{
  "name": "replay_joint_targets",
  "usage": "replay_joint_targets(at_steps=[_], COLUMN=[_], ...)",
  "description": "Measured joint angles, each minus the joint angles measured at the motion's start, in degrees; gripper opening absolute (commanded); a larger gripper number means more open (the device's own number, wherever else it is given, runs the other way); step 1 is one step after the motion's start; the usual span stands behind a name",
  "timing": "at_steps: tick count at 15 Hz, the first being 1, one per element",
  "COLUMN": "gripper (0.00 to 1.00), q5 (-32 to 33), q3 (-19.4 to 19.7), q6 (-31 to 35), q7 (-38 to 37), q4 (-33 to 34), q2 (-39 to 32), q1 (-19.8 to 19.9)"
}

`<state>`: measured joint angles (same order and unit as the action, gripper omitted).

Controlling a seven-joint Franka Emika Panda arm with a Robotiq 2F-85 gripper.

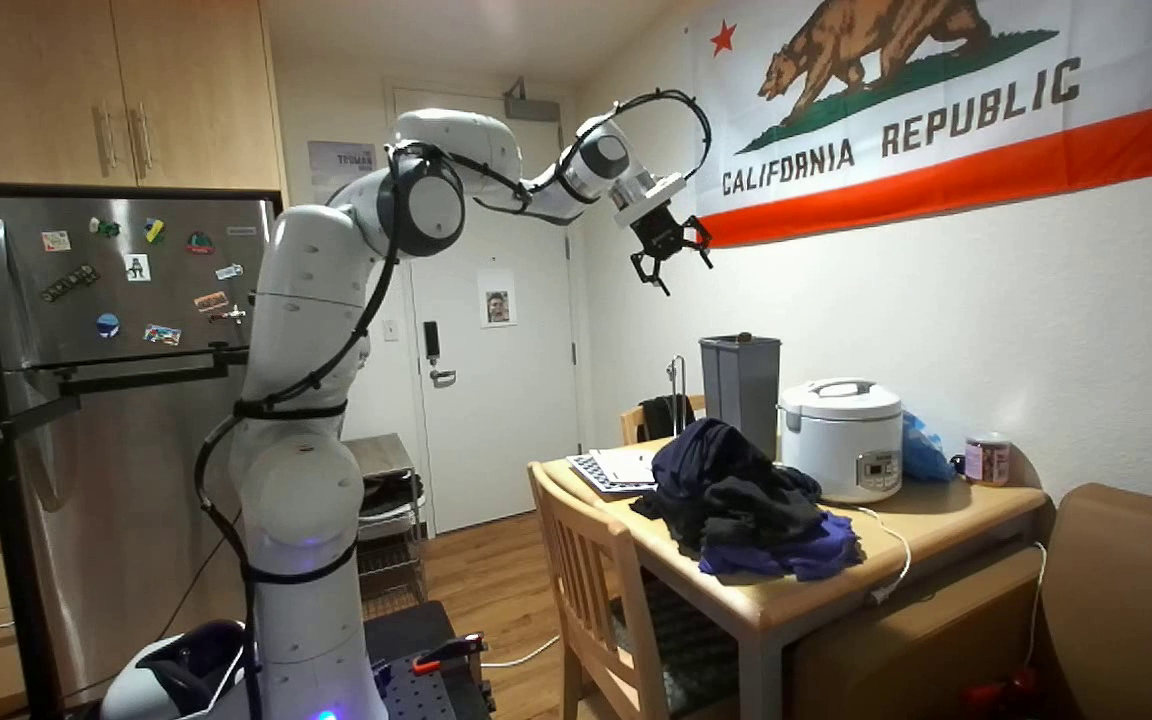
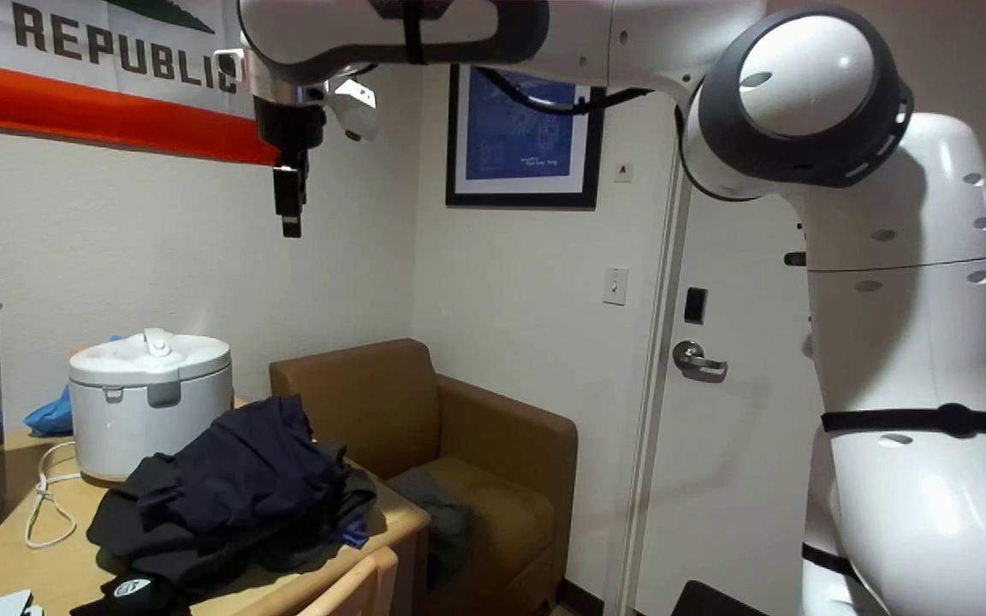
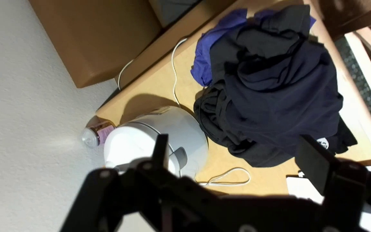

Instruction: Remove the clothing from the backrest of the chair and place them on the table

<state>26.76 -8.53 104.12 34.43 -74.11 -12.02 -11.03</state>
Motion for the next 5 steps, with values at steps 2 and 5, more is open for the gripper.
replay_joint_targets(at_steps=[2, 5], gripper=[1.00, 1.00], q5=[2.4, 4.5], q3=[0.0, 0.0], q6=[-4.2, -8.3], q7=[-0.2, -1.1], q4=[0.0, 0.0], q2=[1.8, 3.6], q1=[-1.2, -2.3])
